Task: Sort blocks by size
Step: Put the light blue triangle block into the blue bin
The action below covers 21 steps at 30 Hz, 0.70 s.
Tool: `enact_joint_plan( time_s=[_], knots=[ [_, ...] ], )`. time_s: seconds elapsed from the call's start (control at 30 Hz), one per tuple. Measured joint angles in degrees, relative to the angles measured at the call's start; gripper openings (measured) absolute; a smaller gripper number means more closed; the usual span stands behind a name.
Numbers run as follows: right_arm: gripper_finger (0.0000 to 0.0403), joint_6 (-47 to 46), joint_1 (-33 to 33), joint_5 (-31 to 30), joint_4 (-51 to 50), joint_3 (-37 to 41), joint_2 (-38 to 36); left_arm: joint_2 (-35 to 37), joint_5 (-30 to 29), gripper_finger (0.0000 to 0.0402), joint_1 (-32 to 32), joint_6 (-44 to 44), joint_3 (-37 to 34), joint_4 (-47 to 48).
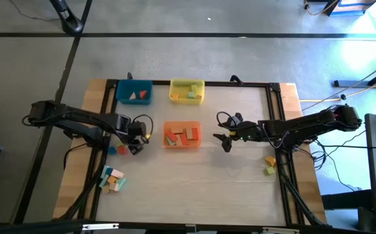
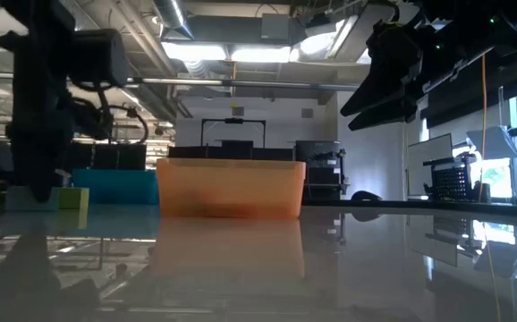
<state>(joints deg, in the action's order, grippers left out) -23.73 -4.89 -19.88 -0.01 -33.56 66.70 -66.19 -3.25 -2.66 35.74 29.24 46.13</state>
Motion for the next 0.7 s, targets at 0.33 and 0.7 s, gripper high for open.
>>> enact_joint_plan(
  time_s=[0.33,0.7],
  knots=[
    [0.0276,0.0,0.0,0.0,-0.02,0.0,0.0,0.35,0.28,0.0158,0.0,-3.66,-3.92,-3.86],
    [0.0276,0.0,0.0,0.0,0.07,0.0,0.0,0.32,0.28,0.0084,0.04,-3.68,-3.76,-5.04]
  ],
)
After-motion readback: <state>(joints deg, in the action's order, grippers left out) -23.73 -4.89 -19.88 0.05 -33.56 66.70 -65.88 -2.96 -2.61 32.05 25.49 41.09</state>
